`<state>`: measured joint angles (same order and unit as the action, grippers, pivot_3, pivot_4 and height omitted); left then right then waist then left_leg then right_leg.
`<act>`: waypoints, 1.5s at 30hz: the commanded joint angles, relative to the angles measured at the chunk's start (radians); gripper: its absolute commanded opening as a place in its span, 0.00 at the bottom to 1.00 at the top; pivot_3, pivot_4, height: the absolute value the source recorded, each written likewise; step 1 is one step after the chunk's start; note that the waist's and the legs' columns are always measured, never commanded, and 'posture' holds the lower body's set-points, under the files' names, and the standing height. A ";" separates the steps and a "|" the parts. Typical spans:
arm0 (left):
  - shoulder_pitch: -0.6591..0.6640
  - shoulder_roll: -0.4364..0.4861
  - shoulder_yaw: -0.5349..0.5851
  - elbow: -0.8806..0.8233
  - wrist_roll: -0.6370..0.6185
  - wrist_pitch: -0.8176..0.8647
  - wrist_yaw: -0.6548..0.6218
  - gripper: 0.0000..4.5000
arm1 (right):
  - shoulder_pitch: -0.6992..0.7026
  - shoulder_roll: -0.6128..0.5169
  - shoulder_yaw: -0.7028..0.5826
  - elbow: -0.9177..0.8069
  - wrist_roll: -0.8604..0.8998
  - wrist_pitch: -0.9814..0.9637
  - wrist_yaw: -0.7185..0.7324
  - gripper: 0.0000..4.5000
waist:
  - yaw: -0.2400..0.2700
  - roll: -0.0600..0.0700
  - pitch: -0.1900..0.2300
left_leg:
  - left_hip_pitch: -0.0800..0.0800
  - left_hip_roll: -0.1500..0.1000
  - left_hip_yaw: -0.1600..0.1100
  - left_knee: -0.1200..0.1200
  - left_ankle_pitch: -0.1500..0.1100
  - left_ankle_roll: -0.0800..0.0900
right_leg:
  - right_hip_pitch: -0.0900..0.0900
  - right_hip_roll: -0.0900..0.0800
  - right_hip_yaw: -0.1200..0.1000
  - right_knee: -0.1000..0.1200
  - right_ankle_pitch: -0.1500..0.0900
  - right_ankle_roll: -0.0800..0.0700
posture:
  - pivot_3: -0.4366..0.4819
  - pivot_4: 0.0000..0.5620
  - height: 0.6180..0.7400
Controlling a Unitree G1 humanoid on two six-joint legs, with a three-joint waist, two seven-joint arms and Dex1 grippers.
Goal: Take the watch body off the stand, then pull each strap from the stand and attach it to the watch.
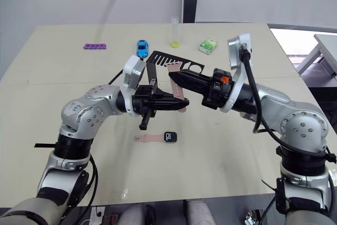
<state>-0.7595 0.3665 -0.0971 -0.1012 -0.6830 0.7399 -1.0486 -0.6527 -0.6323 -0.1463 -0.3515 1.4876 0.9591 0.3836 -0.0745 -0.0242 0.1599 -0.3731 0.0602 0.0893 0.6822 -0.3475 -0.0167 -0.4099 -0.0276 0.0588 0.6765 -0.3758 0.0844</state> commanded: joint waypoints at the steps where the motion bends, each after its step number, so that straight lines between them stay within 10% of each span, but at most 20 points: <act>1: -0.007 -0.006 0.013 -0.030 -0.018 -0.011 0.001 0.00 | -0.020 -0.004 -0.031 -0.025 0.014 -0.016 0.014 0.01 | 0.000 0.000 0.000 | 0.000 0.000 0.000 0.000 0.000 0.000 | 0.000 0.000 0.000 0.000 0.000 0.000 | 0.48 0.27 1.00; 8: -0.004 0.010 0.011 -0.026 -0.023 0.011 -0.007 0.00 | -0.023 -0.012 -0.032 -0.029 0.011 -0.013 0.017 0.01 | 0.000 0.000 0.000 | 0.000 0.000 0.000 0.000 0.000 0.000 | 0.000 0.000 0.000 0.000 0.000 0.000 | 0.48 0.27 1.00; 18: 0.102 0.157 -0.057 -0.039 0.146 -0.138 -0.064 0.99 | 0.063 -0.142 -0.041 -0.133 -0.065 0.006 0.119 0.00 | 0.000 0.000 0.000 | 0.000 0.000 0.000 -0.001 0.000 0.000 | 0.000 0.000 0.000 -0.003 0.000 0.000 | 0.48 0.27 1.00; 32: 0.223 0.134 -0.259 0.084 0.538 -0.485 0.034 0.99 | 0.500 -0.424 0.010 -0.335 -0.558 -0.171 0.436 0.00 | 0.044 0.000 0.000 | 0.000 0.000 0.001 0.000 -0.001 0.001 | 0.001 0.000 0.000 -0.008 0.000 0.000 | 0.48 0.27 1.00; 45: 0.238 0.087 -0.250 0.093 0.571 -0.403 0.081 0.99 | 0.571 -0.401 0.017 -0.355 -0.635 -0.218 0.468 0.00 | 0.047 0.000 0.000 | 0.001 0.000 0.001 0.001 -0.001 0.001 | 0.001 0.000 0.001 -0.005 0.000 0.000 | 0.48 0.27 1.00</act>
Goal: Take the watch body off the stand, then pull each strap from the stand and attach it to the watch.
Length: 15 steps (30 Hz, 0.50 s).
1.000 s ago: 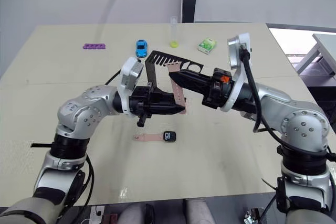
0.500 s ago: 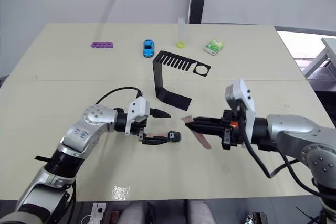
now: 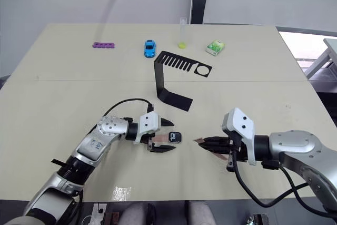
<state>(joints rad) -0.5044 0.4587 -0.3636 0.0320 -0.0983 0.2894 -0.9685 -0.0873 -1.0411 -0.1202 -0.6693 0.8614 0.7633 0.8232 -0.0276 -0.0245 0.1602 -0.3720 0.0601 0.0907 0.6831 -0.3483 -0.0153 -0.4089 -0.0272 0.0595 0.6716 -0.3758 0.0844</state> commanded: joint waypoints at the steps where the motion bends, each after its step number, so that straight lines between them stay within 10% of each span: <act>1: -0.022 -0.007 0.018 -0.039 -0.015 0.060 0.000 0.99 | 0.006 0.007 -0.005 -0.037 -0.012 -0.025 0.033 0.00 | 0.000 0.000 0.000 | 0.000 0.000 0.000 0.000 0.000 0.000 | 0.000 0.000 0.000 0.000 0.000 0.000 | 0.48 0.27 1.00; 5: -0.029 -0.015 0.017 -0.039 -0.012 0.074 -0.002 0.99 | -0.014 0.018 0.005 -0.031 -0.021 -0.023 0.036 0.00 | -0.001 0.000 0.000 | 0.000 0.000 0.000 0.000 0.000 0.000 | 0.000 0.000 0.000 0.001 0.000 0.000 | 0.48 0.27 1.00; 10: -0.022 -0.015 0.007 -0.055 -0.006 0.099 -0.004 0.62 | -0.018 0.031 0.005 -0.030 -0.029 -0.018 0.041 0.00 | 0.000 0.000 0.000 | 0.000 0.000 0.000 0.000 0.000 0.000 | 0.000 0.000 0.000 0.001 0.000 0.000 | 0.48 0.27 1.00; 15: -0.020 -0.013 0.007 -0.067 -0.005 0.126 -0.002 0.62 | -0.023 0.042 0.000 -0.028 -0.025 -0.011 0.040 0.00 | 0.000 0.000 0.000 | 0.001 0.000 0.000 0.000 0.000 0.000 | 0.000 0.000 0.000 0.001 0.000 0.000 | 0.48 0.27 1.00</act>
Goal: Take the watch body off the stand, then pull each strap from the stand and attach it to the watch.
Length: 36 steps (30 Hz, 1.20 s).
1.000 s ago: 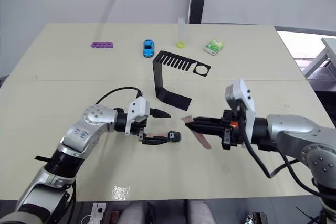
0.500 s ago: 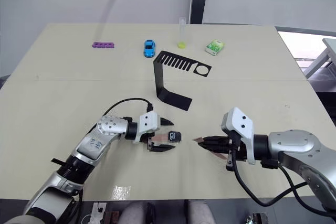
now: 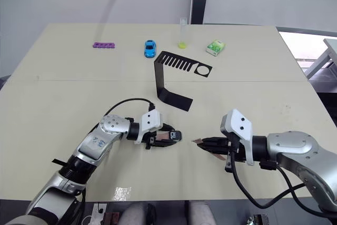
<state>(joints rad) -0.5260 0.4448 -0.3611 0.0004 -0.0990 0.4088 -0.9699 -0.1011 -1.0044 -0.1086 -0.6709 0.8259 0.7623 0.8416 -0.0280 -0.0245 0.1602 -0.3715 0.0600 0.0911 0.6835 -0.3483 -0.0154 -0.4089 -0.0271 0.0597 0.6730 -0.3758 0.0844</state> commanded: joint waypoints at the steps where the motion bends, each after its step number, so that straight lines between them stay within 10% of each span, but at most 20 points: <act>1: 0.001 0.001 0.004 -0.036 -0.003 0.007 -0.001 0.62 | -0.009 0.006 -0.010 -0.025 0.009 -0.011 0.022 0.00 | 0.000 0.000 0.000 | 0.000 0.000 0.000 0.000 0.000 0.000 | 0.000 0.000 0.000 0.000 0.000 0.000 | 0.48 0.27 1.00; 13: 0.009 -0.006 -0.001 -0.048 0.006 0.038 0.026 0.62 | -0.007 0.006 -0.010 -0.024 0.002 -0.014 0.023 0.00 | 0.000 0.000 0.000 | 0.000 0.000 0.000 0.000 0.000 0.000 | 0.000 0.000 0.000 0.001 0.000 0.000 | 0.48 0.27 1.00; 18: 0.007 -0.010 0.005 -0.049 -0.006 0.059 0.028 0.36 | -0.001 0.011 -0.001 -0.028 -0.031 -0.034 0.015 0.00 | 0.000 0.000 0.000 | 0.000 0.000 0.000 0.000 0.000 0.000 | 0.000 0.000 0.000 0.001 0.000 0.000 | 0.48 0.27 1.00; 28: -0.165 -0.020 0.116 -0.017 -0.339 0.608 -0.120 0.36 | -0.013 0.024 0.075 -0.080 -0.321 -0.229 -0.016 0.00 | 0.000 0.000 0.000 | 0.000 0.000 0.000 0.001 0.000 0.000 | 0.000 0.000 0.000 0.005 0.000 0.000 | 0.48 0.27 1.00; 36: -0.275 -0.052 0.160 0.118 -0.439 0.738 -0.131 0.36 | -0.028 0.018 0.126 -0.093 -0.462 -0.277 -0.020 0.00 | -0.002 0.000 0.000 | 0.000 -0.001 0.000 0.001 0.000 0.000 | -0.001 0.001 0.000 0.006 0.000 0.000 | 0.48 0.27 1.00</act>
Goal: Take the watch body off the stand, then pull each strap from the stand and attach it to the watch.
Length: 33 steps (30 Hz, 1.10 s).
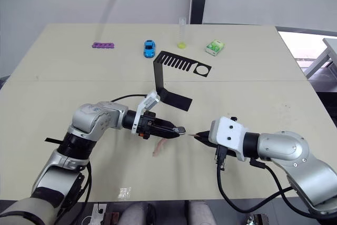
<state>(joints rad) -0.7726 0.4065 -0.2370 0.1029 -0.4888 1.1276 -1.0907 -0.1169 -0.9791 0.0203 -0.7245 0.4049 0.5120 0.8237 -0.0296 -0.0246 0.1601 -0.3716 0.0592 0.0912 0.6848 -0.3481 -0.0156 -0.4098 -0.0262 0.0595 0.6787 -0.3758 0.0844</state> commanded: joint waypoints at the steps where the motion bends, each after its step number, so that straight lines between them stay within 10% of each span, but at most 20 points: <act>1: -0.035 -0.018 0.042 0.020 -0.057 0.021 -0.009 0.36 | -0.014 -0.006 -0.001 -0.039 -0.057 -0.033 -0.006 0.00 | 0.000 0.000 0.000 | 0.000 0.000 0.000 0.000 0.000 0.000 | 0.000 0.000 0.000 0.000 0.000 0.000 | 0.48 0.27 1.00; 33: -0.038 -0.041 0.072 0.028 -0.130 0.044 0.039 0.36 | -0.038 0.078 -0.006 0.006 -0.225 -0.168 -0.014 0.00 | 0.000 0.000 0.000 | 0.000 0.000 0.000 0.002 0.000 0.000 | 0.000 0.000 0.000 0.002 0.000 0.000 | 0.48 0.27 1.00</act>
<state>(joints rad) -0.8051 0.3785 -0.1748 0.1351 -0.6008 1.1757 -1.0630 -0.1407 -0.9115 0.0264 -0.6978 0.1840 0.3673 0.8201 -0.0294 -0.0246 0.1601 -0.3714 0.0592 0.0912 0.6866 -0.3480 -0.0158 -0.4101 -0.0264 0.0594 0.6809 -0.3758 0.0844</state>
